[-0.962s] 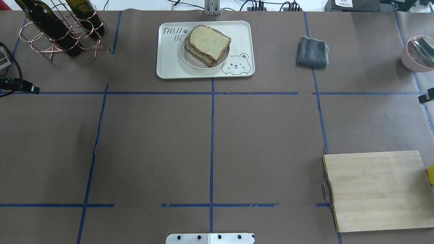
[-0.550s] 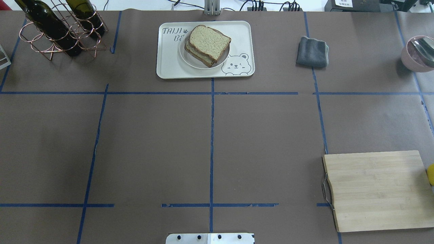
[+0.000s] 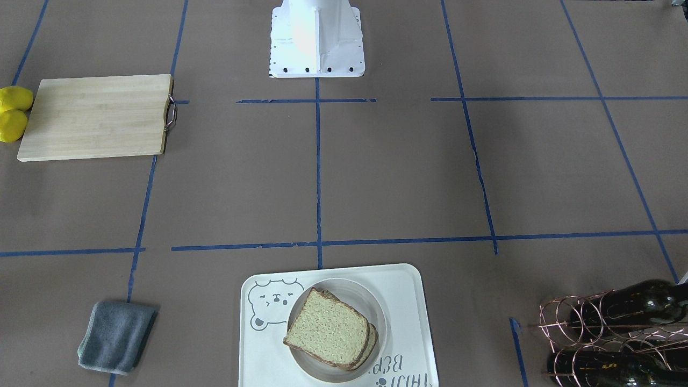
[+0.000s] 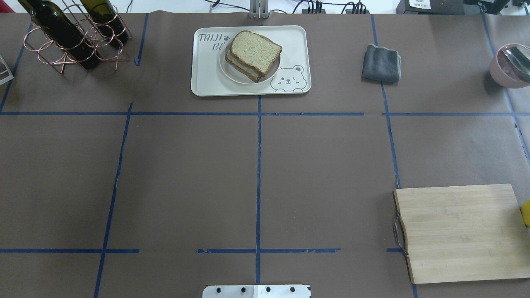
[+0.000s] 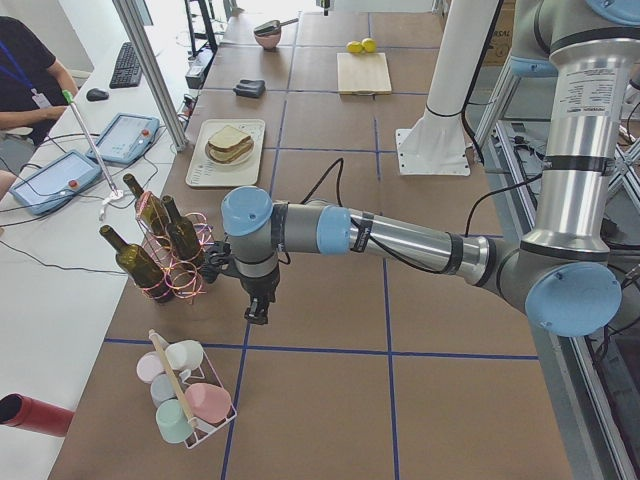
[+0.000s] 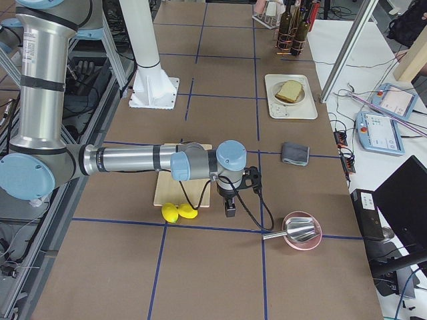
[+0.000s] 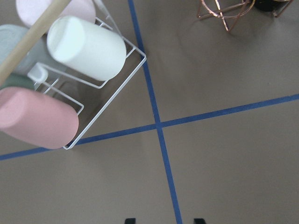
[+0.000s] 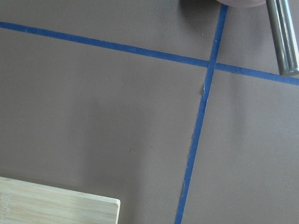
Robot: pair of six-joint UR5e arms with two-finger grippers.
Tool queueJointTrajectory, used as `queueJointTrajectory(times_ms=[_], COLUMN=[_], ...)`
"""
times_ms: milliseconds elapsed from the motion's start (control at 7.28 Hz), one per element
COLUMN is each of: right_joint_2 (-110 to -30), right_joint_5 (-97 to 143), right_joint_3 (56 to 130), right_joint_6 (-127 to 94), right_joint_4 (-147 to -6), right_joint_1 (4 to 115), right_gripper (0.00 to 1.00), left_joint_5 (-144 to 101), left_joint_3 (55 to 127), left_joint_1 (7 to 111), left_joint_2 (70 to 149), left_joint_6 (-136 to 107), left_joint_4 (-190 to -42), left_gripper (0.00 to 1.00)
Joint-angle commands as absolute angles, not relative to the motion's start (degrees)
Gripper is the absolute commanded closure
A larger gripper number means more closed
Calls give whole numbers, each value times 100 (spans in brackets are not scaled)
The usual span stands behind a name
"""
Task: Make sandwich and place on tray
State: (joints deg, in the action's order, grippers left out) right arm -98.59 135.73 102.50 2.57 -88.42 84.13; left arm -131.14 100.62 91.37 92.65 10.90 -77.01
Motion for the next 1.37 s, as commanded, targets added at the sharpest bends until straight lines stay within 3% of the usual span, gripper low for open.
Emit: queueJointTrajectory(times_ms=[0, 550, 1099, 1237], right_joint_2=[-9844, -9879, -10019, -10020], right_joint_5=[13387, 13421, 13676, 13676], right_joint_3=[10257, 10318, 10704, 10688], right_joint_6=[255, 176, 167, 167], right_joint_4=[-8947, -8930, -8921, -8912], right_joint_1=[8394, 8394, 8429, 8429], right_gripper=[0, 0, 0, 0], left_joint_5=[-13122, -13534, -13518, -13552], left_joint_3=[10334, 10468, 9660, 9946], left_joint_1=[9158, 9132, 9123, 9140], left_joint_2=[9150, 9035, 9036, 8722], left_joint_6=[1415, 1415, 1450, 1441], left_joint_4=[-7515, -7515, -7532, -7550], left_gripper=[0, 0, 0, 0])
